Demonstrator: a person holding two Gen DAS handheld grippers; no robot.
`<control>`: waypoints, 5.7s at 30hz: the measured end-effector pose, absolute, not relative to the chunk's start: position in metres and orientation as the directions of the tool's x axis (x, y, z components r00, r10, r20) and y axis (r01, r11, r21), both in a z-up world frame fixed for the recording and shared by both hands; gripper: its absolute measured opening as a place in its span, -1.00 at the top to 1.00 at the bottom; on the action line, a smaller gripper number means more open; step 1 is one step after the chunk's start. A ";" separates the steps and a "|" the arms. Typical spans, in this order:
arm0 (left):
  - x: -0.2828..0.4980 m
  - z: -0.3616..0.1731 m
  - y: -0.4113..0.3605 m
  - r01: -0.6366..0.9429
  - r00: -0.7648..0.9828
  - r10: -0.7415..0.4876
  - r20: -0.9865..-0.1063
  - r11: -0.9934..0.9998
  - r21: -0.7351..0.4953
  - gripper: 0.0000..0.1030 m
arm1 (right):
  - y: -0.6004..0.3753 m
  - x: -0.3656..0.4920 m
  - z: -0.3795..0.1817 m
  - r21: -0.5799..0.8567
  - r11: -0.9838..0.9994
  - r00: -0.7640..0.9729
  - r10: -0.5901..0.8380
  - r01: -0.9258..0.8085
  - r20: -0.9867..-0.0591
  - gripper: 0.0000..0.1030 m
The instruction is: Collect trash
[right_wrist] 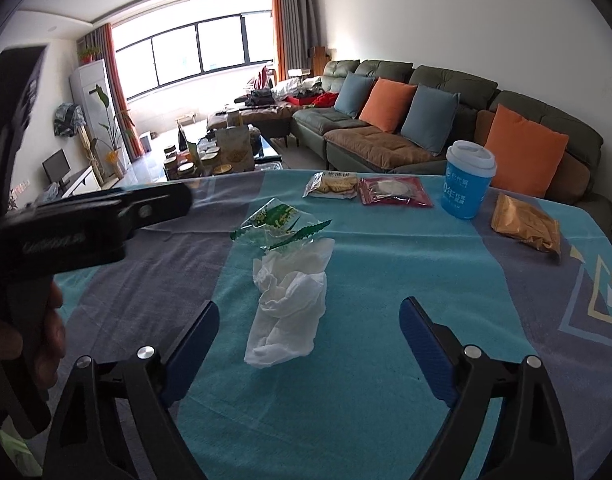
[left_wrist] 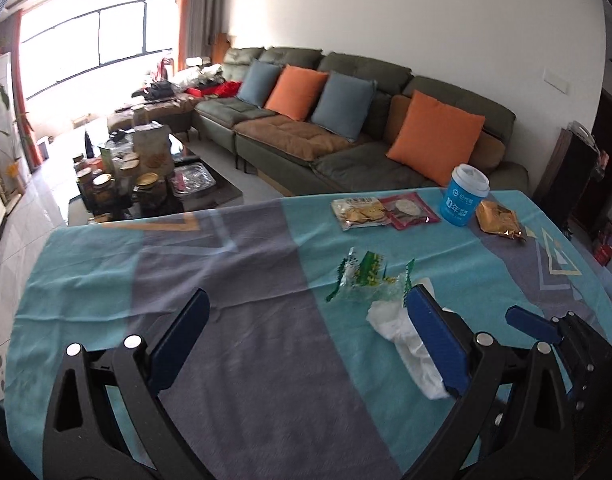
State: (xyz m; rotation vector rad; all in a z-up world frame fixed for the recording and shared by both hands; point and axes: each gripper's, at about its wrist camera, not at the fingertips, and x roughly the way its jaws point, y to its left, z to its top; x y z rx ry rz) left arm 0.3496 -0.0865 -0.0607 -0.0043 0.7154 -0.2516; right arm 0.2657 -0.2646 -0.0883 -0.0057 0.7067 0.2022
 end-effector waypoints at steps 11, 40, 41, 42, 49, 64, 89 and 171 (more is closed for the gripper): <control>0.406 -0.094 -0.130 0.324 0.617 -0.288 -0.732 0.941 -0.097 -0.89 | -0.254 0.287 -0.096 0.067 0.971 0.697 0.211 -0.228 -0.685 -0.37; 0.409 -0.115 -0.116 0.333 0.551 -0.404 -0.730 0.909 -0.252 0.36 | -0.255 0.285 -0.094 0.145 0.953 0.670 0.290 -0.265 -0.683 0.87; 0.405 -0.113 -0.114 0.328 0.559 -0.403 -0.725 0.910 -0.252 0.36 | -0.255 0.282 -0.091 0.146 0.954 0.677 0.291 -0.263 -0.676 0.87; 0.399 -0.108 -0.109 0.325 0.571 -0.404 -0.714 0.911 -0.256 0.36 | -0.256 0.280 -0.088 0.148 0.953 0.683 0.292 -0.263 -0.670 0.87; 0.341 -0.071 -0.071 0.288 0.660 -0.385 -0.645 0.923 -0.255 0.36 | -0.251 0.261 -0.065 0.138 0.950 0.720 0.304 -0.281 -0.624 0.87; 0.210 -0.027 0.017 0.161 0.784 -0.275 -0.556 0.956 -0.247 0.36 | -0.211 0.207 -0.015 0.116 0.914 0.760 0.389 -0.389 -0.521 0.87; 0.020 -0.005 0.191 -0.276 0.851 0.134 -0.508 0.936 -0.216 0.35 | -0.031 0.126 0.014 0.066 0.680 0.573 0.662 -0.730 -0.483 0.86; 0.042 -0.045 0.307 -0.621 0.694 0.461 -0.554 0.772 -0.137 -0.89 | 0.103 0.211 -0.029 0.102 0.585 0.410 0.672 -0.804 -0.617 -0.87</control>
